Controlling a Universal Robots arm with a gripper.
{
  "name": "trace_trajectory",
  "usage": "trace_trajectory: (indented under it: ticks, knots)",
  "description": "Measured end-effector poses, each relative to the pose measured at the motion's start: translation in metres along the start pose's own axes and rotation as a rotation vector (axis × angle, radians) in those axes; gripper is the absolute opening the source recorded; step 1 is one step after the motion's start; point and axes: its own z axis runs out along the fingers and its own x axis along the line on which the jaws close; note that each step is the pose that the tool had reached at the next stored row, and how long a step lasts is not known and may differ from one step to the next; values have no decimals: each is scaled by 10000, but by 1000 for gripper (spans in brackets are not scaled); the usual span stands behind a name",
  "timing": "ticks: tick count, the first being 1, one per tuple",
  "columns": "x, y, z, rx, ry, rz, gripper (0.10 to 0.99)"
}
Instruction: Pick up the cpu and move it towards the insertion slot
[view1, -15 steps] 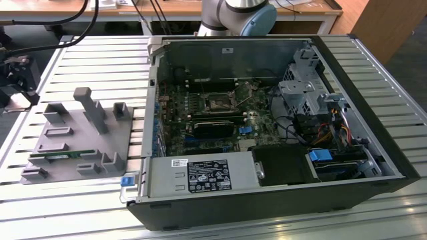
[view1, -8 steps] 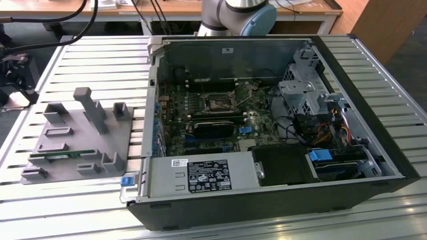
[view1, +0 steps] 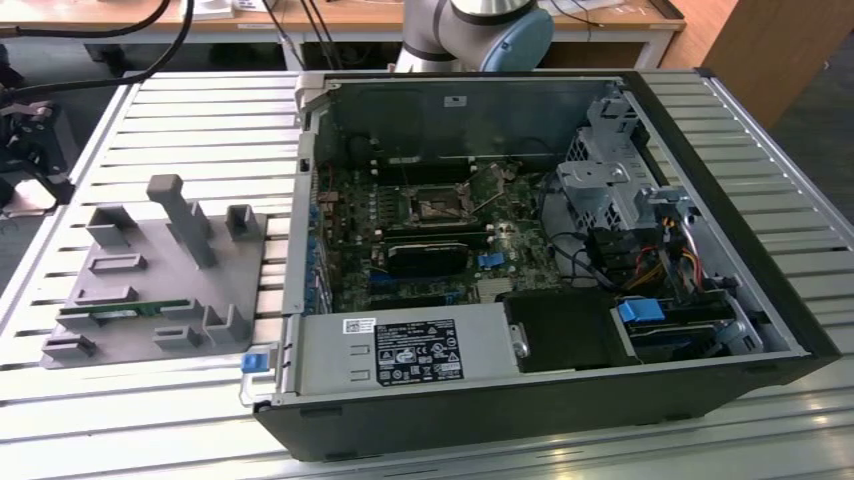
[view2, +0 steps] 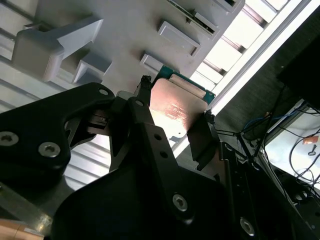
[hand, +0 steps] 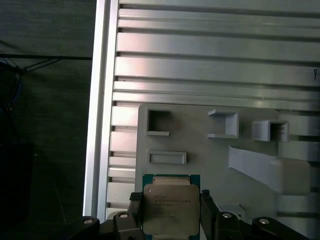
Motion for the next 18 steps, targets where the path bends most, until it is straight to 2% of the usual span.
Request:
trace_trajectory:
  ticks: [18]
  knots:
    - [0, 17, -113, 0, -1, 0, 541]
